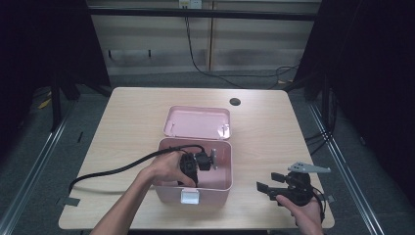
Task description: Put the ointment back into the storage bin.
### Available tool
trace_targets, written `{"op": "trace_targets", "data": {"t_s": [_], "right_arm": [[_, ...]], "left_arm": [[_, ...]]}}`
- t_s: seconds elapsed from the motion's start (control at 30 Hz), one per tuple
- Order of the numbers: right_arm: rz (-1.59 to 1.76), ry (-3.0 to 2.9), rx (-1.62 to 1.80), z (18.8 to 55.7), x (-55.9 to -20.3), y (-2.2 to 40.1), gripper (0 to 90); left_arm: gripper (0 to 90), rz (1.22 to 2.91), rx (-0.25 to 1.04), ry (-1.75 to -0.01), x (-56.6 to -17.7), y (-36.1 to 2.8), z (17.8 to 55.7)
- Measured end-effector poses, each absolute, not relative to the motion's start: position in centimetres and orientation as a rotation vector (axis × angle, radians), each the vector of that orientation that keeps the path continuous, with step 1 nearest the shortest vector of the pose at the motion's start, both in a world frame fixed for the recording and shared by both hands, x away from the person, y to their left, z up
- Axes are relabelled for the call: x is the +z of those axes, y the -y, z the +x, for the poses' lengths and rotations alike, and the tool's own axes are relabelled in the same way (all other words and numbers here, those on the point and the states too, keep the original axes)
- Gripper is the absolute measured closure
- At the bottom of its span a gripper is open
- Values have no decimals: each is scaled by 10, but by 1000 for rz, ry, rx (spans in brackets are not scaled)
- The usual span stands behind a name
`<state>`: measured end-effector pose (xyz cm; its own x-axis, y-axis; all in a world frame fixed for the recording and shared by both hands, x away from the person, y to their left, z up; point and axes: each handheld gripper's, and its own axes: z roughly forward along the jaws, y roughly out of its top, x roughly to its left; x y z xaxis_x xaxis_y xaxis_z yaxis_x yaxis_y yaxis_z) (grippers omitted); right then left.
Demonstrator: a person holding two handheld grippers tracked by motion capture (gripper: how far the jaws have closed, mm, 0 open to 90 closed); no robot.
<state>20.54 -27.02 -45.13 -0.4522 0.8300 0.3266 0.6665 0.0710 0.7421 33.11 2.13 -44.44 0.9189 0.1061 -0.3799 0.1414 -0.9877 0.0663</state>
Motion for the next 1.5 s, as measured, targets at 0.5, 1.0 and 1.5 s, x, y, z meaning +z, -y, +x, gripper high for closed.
{"op": "trace_targets", "data": {"t_s": [0.5, 1.0, 1.5], "right_arm": [[1530, -2157, 1324, 206, -451, 270, 215], [1524, -2160, 1324, 205, -451, 270, 215], [1524, -2160, 1322, 205, -451, 270, 215]], "left_arm": [[668, 2953, -565, -212, -437, -23, 332], [651, 2892, -494, -230, -417, -30, 329], [614, 2833, -424, -242, -397, -40, 327]]}}
